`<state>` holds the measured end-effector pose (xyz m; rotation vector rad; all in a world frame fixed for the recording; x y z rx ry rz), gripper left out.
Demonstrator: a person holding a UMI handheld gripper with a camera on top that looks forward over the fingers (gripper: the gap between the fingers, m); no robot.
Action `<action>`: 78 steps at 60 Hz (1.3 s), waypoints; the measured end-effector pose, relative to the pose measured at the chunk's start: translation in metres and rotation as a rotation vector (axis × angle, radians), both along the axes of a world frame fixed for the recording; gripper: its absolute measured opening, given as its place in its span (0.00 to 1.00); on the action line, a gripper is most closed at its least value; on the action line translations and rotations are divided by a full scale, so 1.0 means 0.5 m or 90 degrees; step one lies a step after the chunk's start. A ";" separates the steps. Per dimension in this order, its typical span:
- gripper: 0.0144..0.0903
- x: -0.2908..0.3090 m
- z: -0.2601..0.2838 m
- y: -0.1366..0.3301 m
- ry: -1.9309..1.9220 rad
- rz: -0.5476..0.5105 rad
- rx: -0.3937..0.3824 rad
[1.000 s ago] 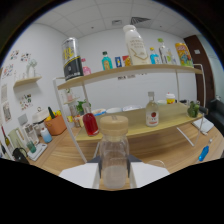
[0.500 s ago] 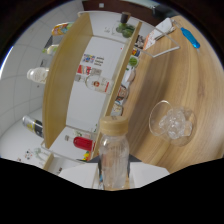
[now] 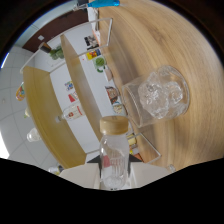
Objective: Make me a cup of Mount Fuji.
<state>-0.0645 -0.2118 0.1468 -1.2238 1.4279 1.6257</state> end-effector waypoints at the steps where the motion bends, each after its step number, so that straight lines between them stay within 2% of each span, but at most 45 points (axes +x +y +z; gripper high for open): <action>1: 0.34 0.001 0.000 0.000 -0.001 0.000 0.000; 14: 0.33 -0.007 0.026 -0.007 -0.107 0.021 0.016; 30: 0.34 -0.009 0.105 -0.012 -0.721 0.017 0.103; 45: 0.34 -0.068 -0.005 0.011 -1.143 0.112 0.115; 62: 0.34 -0.092 -0.141 0.026 -1.202 0.199 0.060; 72: 0.36 -0.094 -0.183 0.012 -1.202 0.233 0.048; 78: 0.36 -0.091 -0.180 -0.003 -1.209 0.214 0.061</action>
